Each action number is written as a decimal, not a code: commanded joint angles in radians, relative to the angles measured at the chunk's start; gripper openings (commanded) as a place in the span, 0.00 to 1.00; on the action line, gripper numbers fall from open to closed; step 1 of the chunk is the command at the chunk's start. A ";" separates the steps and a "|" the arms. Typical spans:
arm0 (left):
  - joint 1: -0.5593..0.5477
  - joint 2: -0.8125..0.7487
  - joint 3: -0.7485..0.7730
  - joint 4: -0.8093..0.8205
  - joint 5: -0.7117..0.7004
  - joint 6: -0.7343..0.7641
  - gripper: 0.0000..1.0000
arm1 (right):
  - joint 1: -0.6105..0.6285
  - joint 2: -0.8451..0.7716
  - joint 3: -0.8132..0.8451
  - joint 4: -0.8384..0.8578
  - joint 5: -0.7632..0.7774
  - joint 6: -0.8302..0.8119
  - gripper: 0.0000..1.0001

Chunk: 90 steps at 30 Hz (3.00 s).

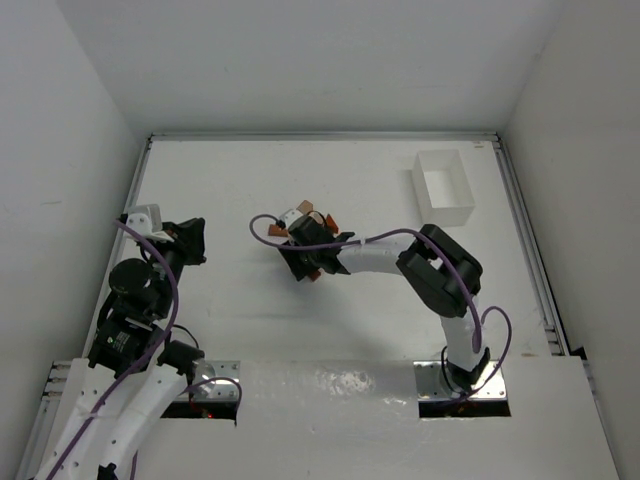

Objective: Build the wood block tower

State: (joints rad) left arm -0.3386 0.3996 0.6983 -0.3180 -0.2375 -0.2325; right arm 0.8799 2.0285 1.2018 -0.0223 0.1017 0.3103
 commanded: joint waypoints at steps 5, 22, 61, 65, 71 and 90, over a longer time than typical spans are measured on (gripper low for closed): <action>0.015 0.007 0.001 0.036 0.017 0.005 0.11 | 0.022 -0.129 -0.090 0.050 -0.080 -0.086 0.53; 0.027 0.028 0.000 0.042 0.037 0.001 0.11 | 0.022 -0.074 -0.024 -0.050 -0.207 -0.331 0.38; 0.039 0.030 0.003 0.048 0.067 -0.007 0.28 | 0.033 -0.366 -0.377 0.051 -0.329 -0.119 0.00; 0.039 0.035 0.001 0.050 0.069 -0.008 0.28 | 0.030 -0.317 -0.354 0.054 -0.284 -0.111 0.00; 0.039 0.035 0.003 0.051 0.070 -0.007 0.28 | -0.001 -0.271 -0.320 0.041 -0.174 -0.119 0.00; 0.041 0.038 0.003 0.053 0.072 -0.008 0.28 | -0.056 -0.347 -0.248 -0.015 -0.325 -0.076 0.03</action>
State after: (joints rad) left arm -0.3122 0.4278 0.6983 -0.3107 -0.1776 -0.2409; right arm 0.8200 1.7523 0.8902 -0.0406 -0.1375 0.2005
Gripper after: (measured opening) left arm 0.283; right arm 0.027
